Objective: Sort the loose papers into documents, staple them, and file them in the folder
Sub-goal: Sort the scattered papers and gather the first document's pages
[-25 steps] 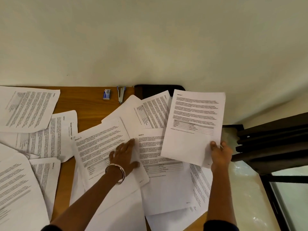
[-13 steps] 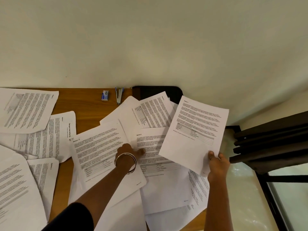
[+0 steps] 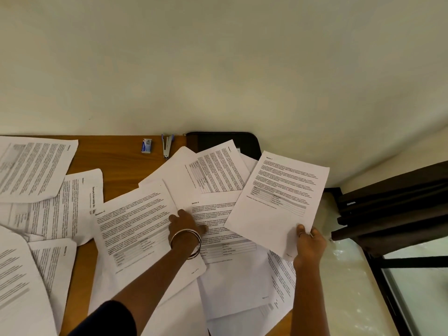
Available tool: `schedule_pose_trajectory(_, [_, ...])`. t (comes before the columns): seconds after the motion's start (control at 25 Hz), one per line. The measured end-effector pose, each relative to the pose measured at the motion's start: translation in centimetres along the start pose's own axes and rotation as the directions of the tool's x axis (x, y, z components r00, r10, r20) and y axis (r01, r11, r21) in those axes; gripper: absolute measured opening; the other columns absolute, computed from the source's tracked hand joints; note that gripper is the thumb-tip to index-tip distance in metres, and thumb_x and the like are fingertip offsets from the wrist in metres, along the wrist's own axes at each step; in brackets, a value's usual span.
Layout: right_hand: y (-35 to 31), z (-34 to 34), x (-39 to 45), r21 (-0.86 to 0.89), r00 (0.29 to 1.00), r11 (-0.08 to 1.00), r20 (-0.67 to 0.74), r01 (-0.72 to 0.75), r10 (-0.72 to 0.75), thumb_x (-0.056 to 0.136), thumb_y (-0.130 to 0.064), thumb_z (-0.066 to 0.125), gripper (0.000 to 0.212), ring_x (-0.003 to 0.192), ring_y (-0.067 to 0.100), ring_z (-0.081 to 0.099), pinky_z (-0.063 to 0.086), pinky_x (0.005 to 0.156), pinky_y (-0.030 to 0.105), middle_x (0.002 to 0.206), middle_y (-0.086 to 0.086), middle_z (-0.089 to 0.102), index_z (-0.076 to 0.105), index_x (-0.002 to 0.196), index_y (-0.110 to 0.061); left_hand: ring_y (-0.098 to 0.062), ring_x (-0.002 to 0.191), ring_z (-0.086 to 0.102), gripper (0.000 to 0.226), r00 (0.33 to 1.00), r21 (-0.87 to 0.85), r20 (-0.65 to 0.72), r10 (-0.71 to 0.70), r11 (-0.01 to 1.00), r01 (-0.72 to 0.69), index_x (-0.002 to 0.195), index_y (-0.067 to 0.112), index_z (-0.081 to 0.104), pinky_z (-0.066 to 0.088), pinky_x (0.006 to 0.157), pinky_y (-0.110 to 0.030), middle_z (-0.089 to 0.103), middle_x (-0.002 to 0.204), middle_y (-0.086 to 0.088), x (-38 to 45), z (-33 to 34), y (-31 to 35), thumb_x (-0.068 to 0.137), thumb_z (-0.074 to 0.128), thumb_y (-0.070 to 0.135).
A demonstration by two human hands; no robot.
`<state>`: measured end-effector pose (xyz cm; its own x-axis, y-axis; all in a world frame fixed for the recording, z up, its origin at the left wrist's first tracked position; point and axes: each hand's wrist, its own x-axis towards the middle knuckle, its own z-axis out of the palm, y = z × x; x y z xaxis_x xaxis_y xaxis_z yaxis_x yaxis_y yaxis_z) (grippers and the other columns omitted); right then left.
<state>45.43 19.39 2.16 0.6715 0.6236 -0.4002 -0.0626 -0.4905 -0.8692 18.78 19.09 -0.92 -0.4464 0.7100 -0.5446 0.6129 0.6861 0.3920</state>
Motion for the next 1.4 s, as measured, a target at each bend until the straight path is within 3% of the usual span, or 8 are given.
schedule_pose_trajectory(0.32, [0.2,0.3,-0.3,0.006,1.0,1.0,0.0,-0.006,0.006,0.094,-0.007,0.058,0.019,0.09,0.024,0.055,0.045,0.082,0.034,0.104,0.009,0.063,0.063,0.111,-0.002,-0.028,0.095,0.059,0.047,1.0,-0.236,0.023,-0.02,0.971,0.025,0.105,0.008,0.059,0.047,0.079,-0.035,0.063,0.106,-0.014,1.0,-1.3,-1.3,0.072,0.078,0.035])
schedule_pose_trajectory(0.6, [0.2,1.5,-0.8,-0.056,0.995,0.998,0.096,0.037,-0.032,0.093,-0.006,0.058,0.016,0.089,0.024,0.056,0.047,0.07,0.025,0.104,0.009,0.064,0.063,0.108,-0.003,-0.036,0.11,0.048,0.081,1.0,-0.119,-0.029,0.0,0.993,-0.004,0.13,0.009,0.037,0.046,0.088,-0.042,0.039,0.124,-0.019,0.4,-0.3,-1.2,0.069,0.076,0.046])
schedule_pose_trajectory(0.68, [0.6,2.2,-0.9,-0.07,0.991,0.997,0.13,0.039,-0.029,0.093,-0.006,0.058,0.014,0.087,0.024,0.057,0.046,0.064,0.022,0.104,0.011,0.065,0.064,0.106,-0.003,-0.035,0.112,0.047,0.075,0.999,-0.1,-0.04,0.001,0.995,-0.005,0.125,0.007,0.042,0.045,0.088,-0.042,0.039,0.124,-0.018,0.4,-0.1,-0.8,0.07,0.076,0.044])
schedule_pose_trajectory(0.84, [1.3,3.0,-1.3,-0.07,0.989,0.997,0.148,0.006,0.004,0.093,-0.007,0.059,0.01,0.084,0.023,0.058,0.046,0.063,0.024,0.103,0.011,0.066,0.064,0.101,-0.008,-0.034,0.105,0.053,0.044,0.994,-0.261,-0.102,-0.034,0.965,0.007,0.103,0.007,0.058,0.046,0.086,-0.04,0.055,0.109,-0.016,0.7,0.3,-0.6,0.074,0.074,0.036])
schedule_pose_trajectory(0.92, [1.0,2.9,-1.4,-0.047,0.991,0.999,0.137,0.013,-0.006,0.093,-0.007,0.058,0.013,0.083,0.021,0.058,0.046,0.061,0.019,0.103,0.009,0.065,0.064,0.104,-0.007,-0.033,0.094,0.06,0.031,0.994,-0.431,-0.11,0.005,0.901,-0.052,0.093,0.007,0.062,0.048,0.078,-0.035,0.064,0.097,-0.014,1.0,0.0,-0.7,0.078,0.072,0.032])
schedule_pose_trajectory(1.08, [-0.1,2.4,-1.4,0.019,0.994,0.999,0.106,0.037,-0.038,0.094,-0.008,0.058,0.02,0.079,0.009,0.059,0.047,0.062,0.014,0.104,0.005,0.064,0.063,0.113,-0.005,-0.028,0.091,0.06,0.029,0.998,-0.76,-0.059,0.026,0.647,-0.062,0.107,0.006,0.055,0.046,0.072,-0.032,0.06,0.101,-0.009,0.4,-2.0,0.7,0.091,0.057,0.03])
schedule_pose_trajectory(1.24, [-1.6,2.3,-1.4,0.02,0.992,0.998,0.11,0.059,-0.061,0.094,-0.012,0.058,0.021,0.091,0.018,0.06,0.046,0.073,0.024,0.107,0.003,0.065,0.062,0.114,-0.007,-0.028,0.101,0.056,0.034,0.954,-0.865,-0.188,-0.235,0.5,-0.047,0.122,0.007,0.047,0.045,0.08,-0.034,0.056,0.112,-0.014,1.3,-5.2,1.0,0.095,0.049,0.028])
schedule_pose_trajectory(1.4, [-1.8,2.6,-2.3,0.036,0.989,0.998,0.132,0.057,-0.061,0.094,-0.01,0.058,0.018,0.079,0.007,0.059,0.046,0.067,0.018,0.103,0.003,0.066,0.063,0.111,-0.006,-0.029,0.113,0.053,0.04,0.902,-0.959,-0.056,-0.427,0.275,0.07,0.132,0.006,0.04,0.048,0.09,-0.04,0.051,0.124,-0.014,2.4,-8.2,-2.3,0.096,0.048,0.022])
